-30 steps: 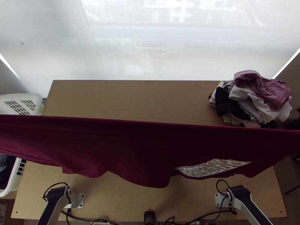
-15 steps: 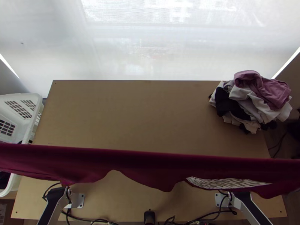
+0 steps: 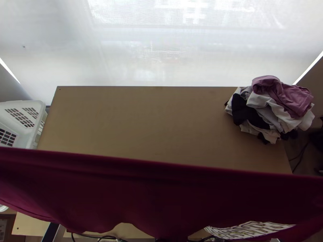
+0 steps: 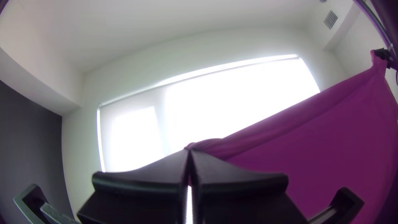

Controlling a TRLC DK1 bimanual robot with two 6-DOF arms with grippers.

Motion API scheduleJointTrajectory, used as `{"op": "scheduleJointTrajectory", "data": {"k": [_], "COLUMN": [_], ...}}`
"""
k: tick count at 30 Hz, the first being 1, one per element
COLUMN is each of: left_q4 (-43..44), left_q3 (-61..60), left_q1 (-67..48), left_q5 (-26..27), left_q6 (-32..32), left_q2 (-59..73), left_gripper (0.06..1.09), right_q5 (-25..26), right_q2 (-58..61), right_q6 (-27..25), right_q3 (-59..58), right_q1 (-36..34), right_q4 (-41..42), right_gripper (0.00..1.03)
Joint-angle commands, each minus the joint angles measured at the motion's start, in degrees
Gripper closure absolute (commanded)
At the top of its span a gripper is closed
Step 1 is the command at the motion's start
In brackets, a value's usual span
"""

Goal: Fold the t-shirt

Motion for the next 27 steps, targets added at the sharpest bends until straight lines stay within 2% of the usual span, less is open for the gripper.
{"op": "scheduleJointTrajectory", "data": {"k": [1, 8, 13, 18, 23, 27], "left_q4": [0.0, 4.5, 10.3, 19.7, 29.2, 35.8], "left_q3": [-18.5, -42.1, -53.3, -60.8, -63.5, -62.9], "left_q1": [-1.2, -1.7, -1.7, -1.7, -2.2, -6.4], "left_q5": [1.3, 1.7, 1.6, 1.6, 1.2, -2.4], "left_q6": [1.4, 2.3, 3.0, 4.2, 3.2, 2.1], "left_q2": [-6.0, -13.1, -14.7, -11.0, -1.9, 7.2], "left_gripper": [1.05, 1.05, 1.05, 1.05, 1.05, 1.05], "right_q5": [-0.2, -0.3, -0.2, -0.2, -0.2, -0.1], "right_q2": [-4.6, -12.1, -11.8, -6.9, 1.1, 8.8], "right_q6": [3.7, 6.7, 7.1, 7.1, 7.2, 7.8], "right_q3": [-15.7, -43.3, -56.5, -64.0, -67.2, -67.4], "right_q1": [-0.1, 2.4, 3.5, 4.9, 5.7, 6.4], "right_q4": [0.0, 6.3, 13.9, 21.7, 29.4, 34.8], "right_gripper": [1.00, 1.00, 1.00, 1.00, 1.00, 1.00]}}
